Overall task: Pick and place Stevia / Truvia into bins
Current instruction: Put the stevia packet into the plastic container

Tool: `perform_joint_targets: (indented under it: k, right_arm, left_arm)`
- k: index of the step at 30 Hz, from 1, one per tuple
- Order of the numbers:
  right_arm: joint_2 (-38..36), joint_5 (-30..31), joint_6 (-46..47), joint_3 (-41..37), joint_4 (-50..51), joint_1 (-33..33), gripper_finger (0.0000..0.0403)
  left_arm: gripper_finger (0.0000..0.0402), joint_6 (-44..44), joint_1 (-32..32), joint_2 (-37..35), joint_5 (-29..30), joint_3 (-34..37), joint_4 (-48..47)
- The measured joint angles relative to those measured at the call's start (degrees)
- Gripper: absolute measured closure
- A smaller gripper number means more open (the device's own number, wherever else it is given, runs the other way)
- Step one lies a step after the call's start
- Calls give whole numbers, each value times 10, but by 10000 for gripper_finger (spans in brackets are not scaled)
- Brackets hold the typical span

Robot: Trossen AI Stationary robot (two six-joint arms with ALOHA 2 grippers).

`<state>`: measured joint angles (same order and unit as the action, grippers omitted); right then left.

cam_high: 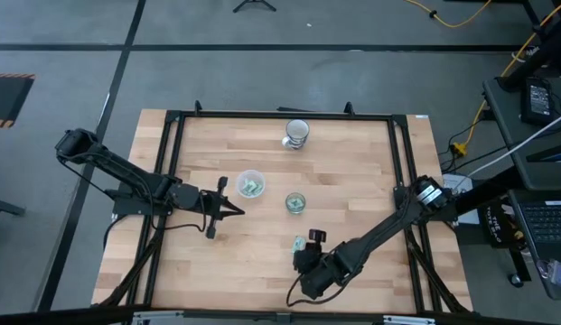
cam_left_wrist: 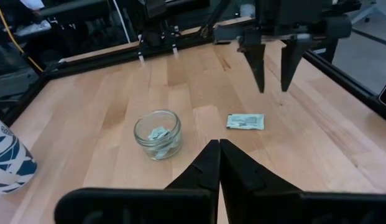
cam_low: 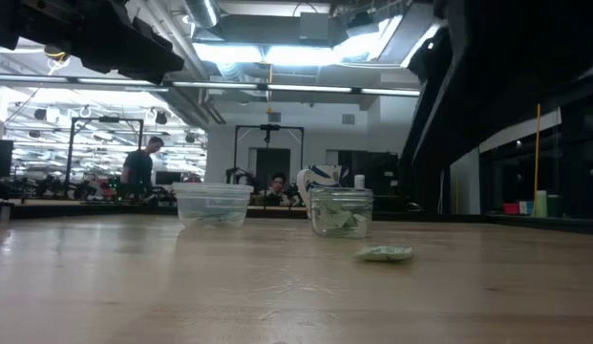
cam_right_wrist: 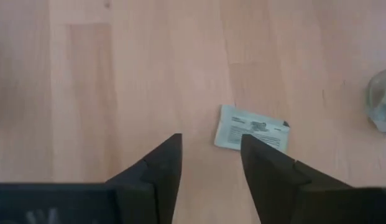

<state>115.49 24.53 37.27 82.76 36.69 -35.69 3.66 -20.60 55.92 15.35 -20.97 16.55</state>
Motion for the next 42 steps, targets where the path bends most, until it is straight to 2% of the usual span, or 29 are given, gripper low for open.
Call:
perform_joint_targets:
  k: [4, 13, 25, 34, 38, 42]
  right_arm:
    - [15, 10, 28, 0, -1, 12, 229]
    - [62, 9, 28, -1, -14, 19, 228]
    - [64, 9, 30, -6, -21, 35, 228]
    - [58, -28, 40, -41, -65, 50, 230]
    - [59, -35, 45, -43, -64, 51, 255]
    - [60, -37, 44, -43, -66, 51, 306]
  left_arm:
    - [399, -10, 0, 0, 0, 0, 0]
    - [398, -14, -5, 13, 0, 0, -2]
    - [400, -14, -5, 68, 0, 0, -1]
    - [399, -14, -5, 78, 0, 0, 0]
    - [399, -14, -5, 78, 0, 0, 0]
    - [398, -14, -5, 78, 0, 0, 0]
